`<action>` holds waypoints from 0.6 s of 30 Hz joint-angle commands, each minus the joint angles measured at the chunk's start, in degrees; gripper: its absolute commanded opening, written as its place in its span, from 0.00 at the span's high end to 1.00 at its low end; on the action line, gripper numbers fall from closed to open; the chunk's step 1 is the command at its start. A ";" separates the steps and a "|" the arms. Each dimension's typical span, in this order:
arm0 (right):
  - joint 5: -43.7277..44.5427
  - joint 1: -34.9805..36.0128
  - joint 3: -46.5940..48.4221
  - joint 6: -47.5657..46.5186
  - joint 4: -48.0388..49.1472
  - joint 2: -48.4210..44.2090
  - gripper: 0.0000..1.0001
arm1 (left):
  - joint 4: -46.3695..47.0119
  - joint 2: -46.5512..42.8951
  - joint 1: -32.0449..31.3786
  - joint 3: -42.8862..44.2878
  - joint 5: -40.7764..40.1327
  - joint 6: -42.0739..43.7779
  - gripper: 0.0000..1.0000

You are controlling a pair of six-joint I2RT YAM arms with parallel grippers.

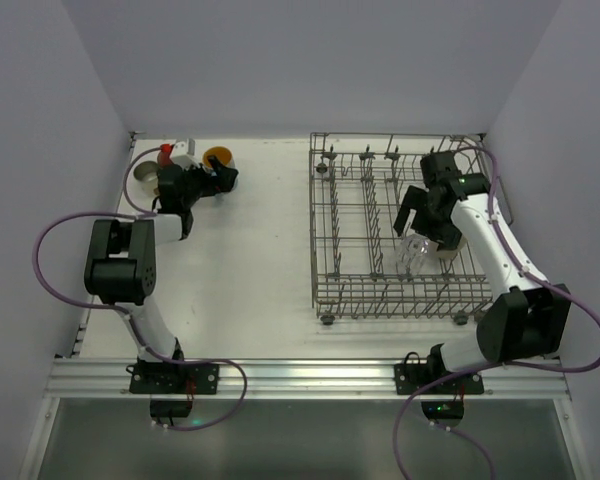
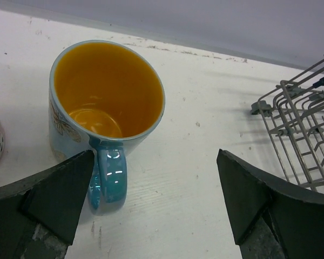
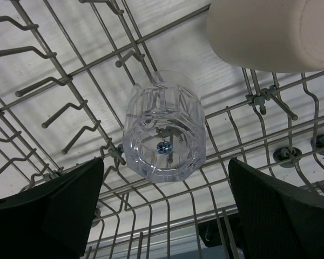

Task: Unload the cups from the dish rack

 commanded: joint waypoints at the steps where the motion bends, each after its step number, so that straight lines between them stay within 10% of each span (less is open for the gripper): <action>1: 2.24 0.02 -1.66 1.61 1.17 -1.13 0.01 | 4.44 -3.36 0.40 -0.91 0.59 -1.79 0.00; 18: -1.19 0.02 -7.81 1.43 8.11 2.21 0.16 | 0.41 -23.56 -1.26 -7.24 3.14 -4.87 0.00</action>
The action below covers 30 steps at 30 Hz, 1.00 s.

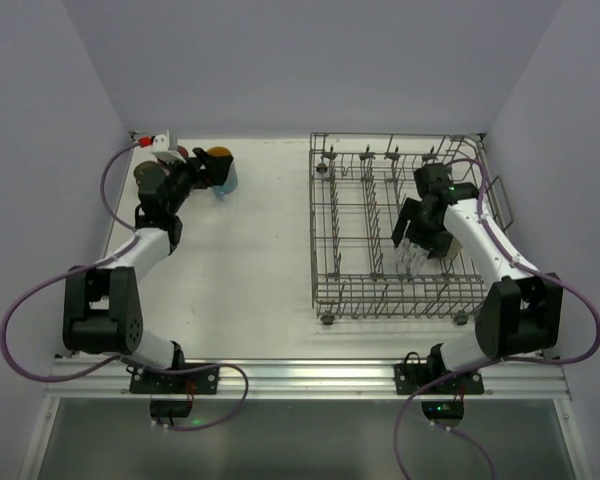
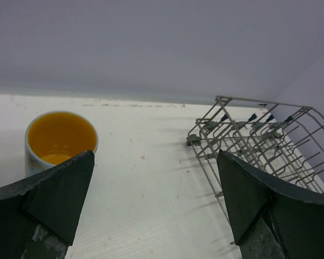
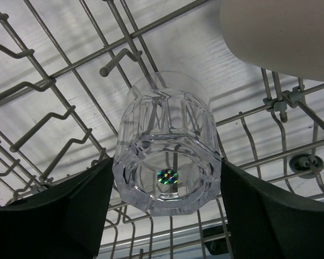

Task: Unload the cups from the dish rack

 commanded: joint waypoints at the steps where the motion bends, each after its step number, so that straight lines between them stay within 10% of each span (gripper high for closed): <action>1: 0.51 0.02 -0.12 0.67 3.08 1.01 0.24 | -0.98 -5.87 -1.92 -0.53 0.96 -0.41 0.00; 4: 0.25 0.02 -0.47 0.06 4.40 1.89 0.42 | -3.44 -10.09 -3.50 -0.18 0.78 0.12 0.00; 8: 0.42 0.02 -0.56 0.40 4.85 1.45 1.00 | -7.39 -14.39 -5.44 2.01 0.52 0.73 0.00; 24: -0.09 0.63 21.56 0.85 -5.96 -7.60 1.00 | 2.34 -5.36 -9.92 8.26 16.15 -11.30 0.00; 30: -12.63 0.37 27.03 1.37 -1.06 -7.51 1.00 | 19.82 1.23 -11.24 9.57 24.24 -30.94 0.01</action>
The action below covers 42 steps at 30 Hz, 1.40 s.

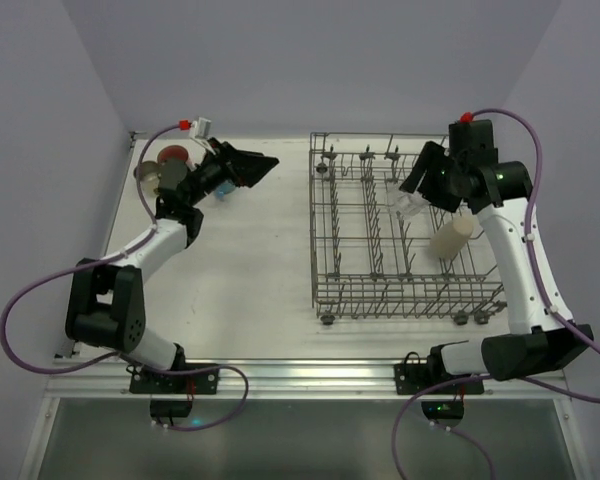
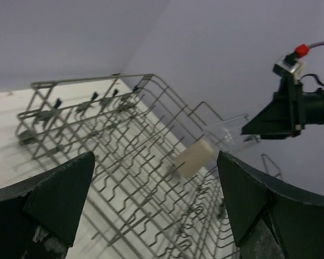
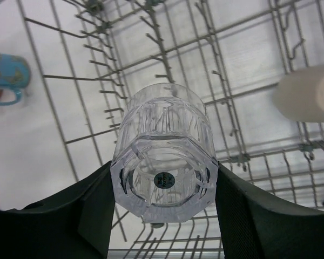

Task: Unload the cups from the dish rack

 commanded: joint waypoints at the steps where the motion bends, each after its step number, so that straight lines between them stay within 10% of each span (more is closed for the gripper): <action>1: -10.15 -0.20 3.41 1.57 4.33 -0.98 1.00 | 16.23 3.96 -1.17 4.16 7.31 -15.84 0.01; 14: -40.73 -3.28 -4.66 14.39 25.95 -0.37 1.00 | 38.90 14.26 -8.10 8.20 9.68 -34.49 0.04; 42: -44.62 0.24 -13.55 23.02 41.07 3.68 1.00 | 52.81 21.47 -15.84 13.47 8.11 -43.19 0.07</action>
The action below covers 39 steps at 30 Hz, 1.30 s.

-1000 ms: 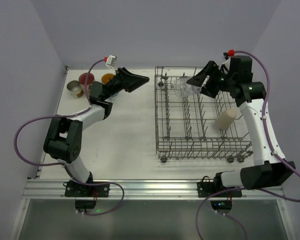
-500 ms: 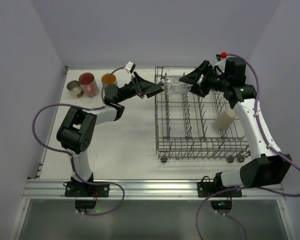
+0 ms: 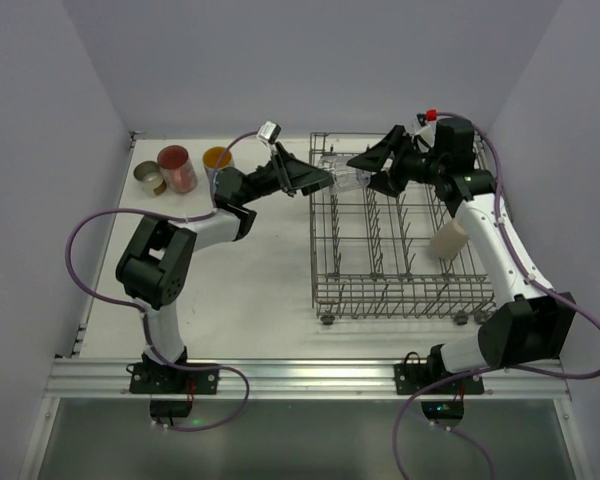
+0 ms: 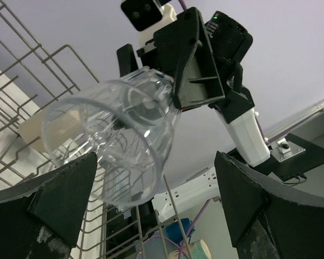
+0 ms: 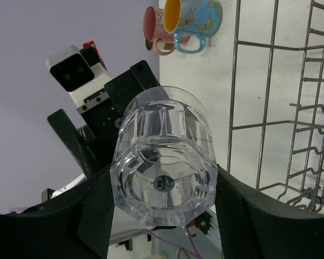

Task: Unload the cups from the dish rack

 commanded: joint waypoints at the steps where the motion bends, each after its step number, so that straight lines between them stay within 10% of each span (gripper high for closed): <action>1: -2.37 0.89 -0.42 1.79 4.20 0.49 1.00 | 24.29 -0.71 -0.81 3.35 -0.44 -2.10 0.07; 9: -4.56 1.60 -2.53 3.64 9.21 2.16 1.00 | 25.87 -0.10 -0.98 3.80 -0.53 -3.77 0.57; 12: -6.14 1.60 -3.32 4.61 11.23 2.25 1.00 | 27.27 0.69 -0.90 3.98 -0.70 -5.44 1.00; 19: -3.01 1.51 0.71 -0.47 4.75 1.37 0.04 | 27.46 -0.44 1.73 2.66 -0.45 -4.93 1.00; 23: 5.35 1.07 5.20 -6.11 -7.01 0.14 0.01 | 23.87 -3.68 6.21 0.29 1.75 -1.77 1.00; 26: 11.68 -0.68 6.96 -8.75 -13.01 -1.18 0.01 | 11.85 -7.46 9.29 -1.21 5.08 7.62 1.00; 29: 17.29 -1.39 8.80 -12.00 -18.63 -1.80 0.01 | -17.80 -12.90 10.27 2.01 5.54 30.69 1.00; 30: 18.97 -1.56 10.11 -12.96 -20.04 -1.97 0.01 | -40.95 -13.88 9.83 4.74 0.40 39.03 1.00; 33: 24.77 -1.57 12.49 -16.30 -24.79 -2.15 0.01 | -70.26 -13.20 8.60 16.08 -14.00 60.17 1.00; 39: 35.48 -1.57 15.75 -21.31 -32.44 -2.76 0.01 | -86.60 -6.35 8.25 26.01 -26.97 70.65 1.00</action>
